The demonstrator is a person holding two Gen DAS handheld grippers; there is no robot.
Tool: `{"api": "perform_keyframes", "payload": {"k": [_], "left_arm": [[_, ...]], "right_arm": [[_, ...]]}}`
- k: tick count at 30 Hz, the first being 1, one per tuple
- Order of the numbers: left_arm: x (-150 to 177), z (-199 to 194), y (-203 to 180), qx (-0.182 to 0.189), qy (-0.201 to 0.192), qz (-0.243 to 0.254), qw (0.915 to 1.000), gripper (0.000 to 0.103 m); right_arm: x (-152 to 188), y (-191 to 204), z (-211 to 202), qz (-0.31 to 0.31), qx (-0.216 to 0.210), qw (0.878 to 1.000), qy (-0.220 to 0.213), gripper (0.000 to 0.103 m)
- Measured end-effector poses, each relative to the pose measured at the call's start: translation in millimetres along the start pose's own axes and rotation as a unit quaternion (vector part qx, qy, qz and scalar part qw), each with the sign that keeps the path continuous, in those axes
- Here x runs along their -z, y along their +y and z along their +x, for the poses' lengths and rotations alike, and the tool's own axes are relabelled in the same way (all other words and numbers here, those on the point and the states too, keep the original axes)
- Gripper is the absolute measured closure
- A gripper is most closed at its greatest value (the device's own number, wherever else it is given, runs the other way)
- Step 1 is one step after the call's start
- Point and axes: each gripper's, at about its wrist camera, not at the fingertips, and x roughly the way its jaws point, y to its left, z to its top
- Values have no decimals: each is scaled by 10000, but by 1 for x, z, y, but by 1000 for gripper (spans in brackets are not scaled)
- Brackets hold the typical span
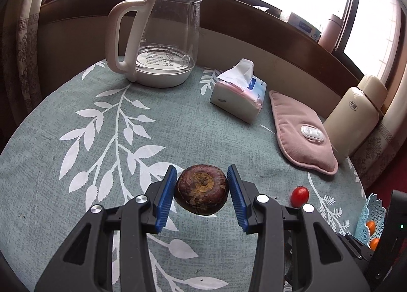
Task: Organize fruits
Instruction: 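Close the left tool on the beet while the right tool grasps an orange, then carry the orange into the basket and open the right tool while the left tool holds the beet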
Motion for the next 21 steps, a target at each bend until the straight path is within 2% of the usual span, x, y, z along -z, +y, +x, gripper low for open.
{"api": "perform_keyframes", "payload": {"k": [2, 5, 12, 21], "left_arm": [[0, 0, 0, 5, 2, -3, 10000, 61], [0, 0, 0, 20, 6, 14, 10000, 61], [1, 0, -1, 72, 8, 25, 10000, 61], [2, 0, -3, 159, 24, 38, 9999, 61]], "right_arm": [[-1, 0, 0, -26, -34, 10000, -10, 47], [-1, 0, -2, -50, -73, 10000, 7, 64], [1, -3, -11, 113, -64, 9999, -44, 65], [-4, -8, -50, 243, -85, 9986, -461, 65]]}}
